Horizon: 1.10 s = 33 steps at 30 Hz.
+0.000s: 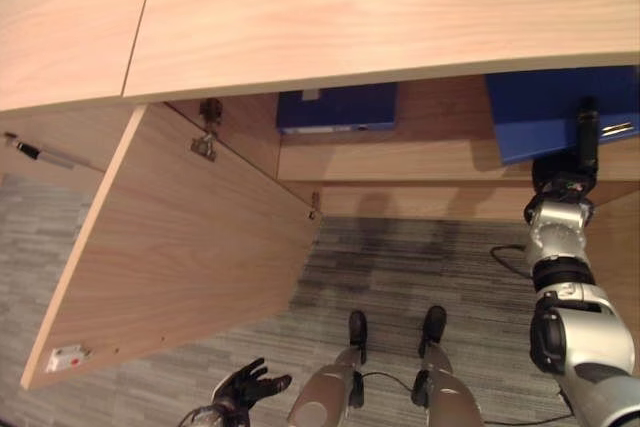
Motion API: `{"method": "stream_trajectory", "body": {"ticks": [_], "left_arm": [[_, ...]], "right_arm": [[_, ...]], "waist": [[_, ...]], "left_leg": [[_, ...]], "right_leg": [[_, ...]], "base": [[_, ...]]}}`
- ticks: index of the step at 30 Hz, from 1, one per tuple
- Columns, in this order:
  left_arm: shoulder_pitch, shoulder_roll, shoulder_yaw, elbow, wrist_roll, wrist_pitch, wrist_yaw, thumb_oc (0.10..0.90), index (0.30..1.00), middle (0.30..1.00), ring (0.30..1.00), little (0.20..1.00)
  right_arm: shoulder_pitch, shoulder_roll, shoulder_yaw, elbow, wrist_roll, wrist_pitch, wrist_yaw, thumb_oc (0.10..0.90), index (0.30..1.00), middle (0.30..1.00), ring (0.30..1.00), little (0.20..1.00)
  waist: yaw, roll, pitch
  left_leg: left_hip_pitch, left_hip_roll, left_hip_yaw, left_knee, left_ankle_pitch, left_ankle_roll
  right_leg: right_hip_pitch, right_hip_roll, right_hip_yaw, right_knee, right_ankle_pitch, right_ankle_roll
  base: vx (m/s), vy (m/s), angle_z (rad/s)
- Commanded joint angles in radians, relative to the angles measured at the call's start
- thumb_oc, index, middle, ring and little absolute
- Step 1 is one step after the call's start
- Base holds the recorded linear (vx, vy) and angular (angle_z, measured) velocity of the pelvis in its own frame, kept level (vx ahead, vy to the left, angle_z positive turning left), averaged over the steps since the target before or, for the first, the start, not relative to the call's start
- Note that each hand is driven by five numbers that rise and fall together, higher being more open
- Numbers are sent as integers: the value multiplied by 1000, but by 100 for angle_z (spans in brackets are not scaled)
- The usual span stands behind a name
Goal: Put the empty folder in the office cabinet
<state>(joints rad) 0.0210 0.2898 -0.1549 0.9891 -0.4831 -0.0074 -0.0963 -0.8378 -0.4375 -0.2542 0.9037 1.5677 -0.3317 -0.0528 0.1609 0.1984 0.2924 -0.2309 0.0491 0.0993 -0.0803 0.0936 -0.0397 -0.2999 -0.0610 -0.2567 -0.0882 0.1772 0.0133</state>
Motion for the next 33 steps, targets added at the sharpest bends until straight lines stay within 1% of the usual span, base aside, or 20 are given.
{"method": "stream_trajectory", "body": {"ticks": [1, 5, 8, 9, 10, 13, 14, 15, 17, 18, 19, 20, 21, 22, 25, 26, 30, 31, 32, 33], "left_arm": [[2, 94, -49, 47, 38, -19, 34, 800, 900, 900, 900, 900], [-1, 115, -79, 4, 75, -22, 41, 800, 900, 900, 900, 900], [-3, 125, -85, -4, 88, -22, 47, 800, 900, 900, 900, 900], [-4, 128, -84, -1, 90, -23, 53, 800, 900, 900, 900, 900], [-12, 130, -76, 6, 76, -28, 72, 800, 900, 900, 900, 900], [-22, 125, -75, 8, 61, -32, 81, 800, 900, 900, 900, 900], [-22, 125, -82, 8, 60, -35, 83, 800, 900, 900, 900, 900], [-24, 123, -90, 11, 58, -39, 85, 800, 900, 900, 900, 900], [-23, 122, -117, -8, 68, -37, 75, 800, 900, 900, 900, 900], [-23, 128, -137, -30, 73, -36, 64, 800, 900, 900, 900, 900], [-21, 128, -139, -33, 73, -35, 64, 800, 900, 900, 900, 900], [-20, 134, -147, -39, 73, -33, 60, 800, 900, 900, 900, 900], [-19, 134, -148, -40, 73, -33, 60, 800, 900, 900, 900, 900], [-19, 139, -150, -38, 73, -31, 59, 800, 900, 900, 900, 900], [-19, 156, -141, -27, 63, -27, 44, 800, 900, 900, 900, 900], [-19, 155, -141, -27, 62, -27, 43, 800, 900, 900, 900, 900], [-8, 176, -148, -63, 65, -28, 16, 800, 900, 900, 900, 900], [-7, 176, -147, -64, 65, -27, 15, 800, 900, 900, 900, 900], [-3, 187, -153, -75, 71, -29, 5, 800, 900, 900, 900, 900], [-2, 186, -153, -76, 71, -28, 5, 800, 900, 900, 900, 900]], "right_arm": [[-120, -40, -40, -57, 11, -133, 74, 400, 300, 300, 300, 300], [-142, -48, -74, -85, 18, -190, 35, 400, 300, 300, 300, 300], [-148, -58, -63, -78, 6, -186, 11, 400, 300, 300, 300, 300], [-154, -73, -52, -61, -4, -181, 1, 400, 300, 300, 300, 300], [-174, -110, -35, -17, -28, -161, -25, 400, 300, 300, 300, 300], [-199, -145, -29, 20, -32, -147, -33, 400, 300, 300, 300, 300], [-209, -154, -22, 24, -31, -145, -35, 775, 862, 862, 862, 862], [-224, -177, -3, 57, -27, -132, -46, 800, 900, 900, 900, 900], [-245, -197, 9, 94, -50, -106, -65, 800, 900, 900, 900, 900], [-246, -212, 23, 107, -55, -78, -61, 800, 900, 900, 900, 900], [-246, -216, 23, 112, -53, -75, -58, 800, 900, 900, 900, 900], [-243, -225, 36, 134, -56, -48, -48, 800, 900, 900, 900, 900], [-244, -228, 36, 139, -53, -45, -44, 800, 900, 900, 900, 900], [-241, -234, 50, 154, -55, -27, -36, 800, 900, 900, 900, 900], [-246, -274, 146, 256, -121, 101, 17, 800, 900, 900, 900, 900], [-247, -275, 147, 259, -121, 103, 19, 800, 900, 900, 900, 900], [-254, -267, 203, 267, -131, 165, 86, 800, 900, 900, 900, 900], [-254, -267, 204, 268, -131, 166, 87, 800, 900, 900, 900, 900], [-259, -271, 244, 270, -164, 195, 101, 800, 900, 900, 900, 900], [-261, -272, 245, 273, -165, 197, 102, 800, 900, 900, 900, 900]], "waist": [[-3, -49, -66], [5, -38, -53], [7, -36, -45], [9, -37, -43], [16, -39, -33], [22, -36, -25], [26, -36, -19], [29, -34, -12], [34, -28, -4], [36, -24, -4], [38, -21, 1], [39, -19, -2], [41, -15, 4], [39, -17, 0], [40, -12, 8], [39, -11, 9], [45, -11, 12], [44, -10, 13], [48, -12, 13], [47, -11, 14]], "left_leg": [[0, -20, 40, -7, -26, -30], [-6, -26, 24, -7, -21, -35], [-13, -28, 18, -7, -18, -38], [-15, -28, 15, -7, -17, -39], [-25, -29, 9, -7, -14, -40], [-36, -29, 1, -7, -10, -41], [-40, -29, -2, -7, -7, -43], [-46, -29, -6, -7, -5, -44], [-51, -29, -10, -7, -5, -47], [-49, -31, -20, -7, -19, -54], [-56, -31, -13, -7, -3, -50], [-49, -32, -24, -7, -21, -56], [-57, -31, -17, -7, -3, -51], [-49, -32, -25, -7, -20, -57], [-37, -30, -22, -7, -21, -60], [-37, -30, -22, -7, -21, -61], [-27, -28, -22, -7, -21, -62], [-27, -28, -22, -7, -21, -62], [-25, -26, -19, -7, -21, -64], [-24, -26, -19, -7, -21, -64]], "right_leg": [[40, -29, -31, 107, -210, 67], [12, -40, -44, 163, -237, 61], [-1, -44, -51, 185, -249, 59], [-6, -46, -54, 192, -252, 58], [-19, -47, -63, 204, -255, 58], [-35, -51, -71, 221, -262, 56], [-41, -52, -76, 229, -265, 56], [-51, -55, -79, 244, -271, 54], [-61, -63, -88, 263, -281, 52], [-60, -66, -83, 271, -303, 56], [-68, -69, -100, 275, -285, 51], [-58, -68, -90, 278, -311, 56], [-66, -71, -107, 280, -290, 50], [-56, -68, -93, 280, -313, 55], [-47, -65, -97, 280, -316, 52], [-46, -64, -97, 279, -316, 51], [-36, -62, -101, 273, -313, 51], [-35, -61, -101, 273, -313, 51], [-32, -60, -103, 271, -313, 51], [-32, -60, -103, 270, -313, 51]], "base": [[3, -8, 6], [1, -8, 9], [-7, -2, 16], [-30, -31, 6], [-23, -28, 10], [-21, -35, 18], [-19, -26, 16], [-23, -32, 10], [30, -34, 12], [0, -20, 14], [92, -51, 14], [-76, 5, 5], [96, -48, 6], [0, -24, 7], [26, -37, 13], [-1, -26, 6], [0, -17, -1], [0, 0, 0], [0, 0, 0], [-24, -40, 2]]}}
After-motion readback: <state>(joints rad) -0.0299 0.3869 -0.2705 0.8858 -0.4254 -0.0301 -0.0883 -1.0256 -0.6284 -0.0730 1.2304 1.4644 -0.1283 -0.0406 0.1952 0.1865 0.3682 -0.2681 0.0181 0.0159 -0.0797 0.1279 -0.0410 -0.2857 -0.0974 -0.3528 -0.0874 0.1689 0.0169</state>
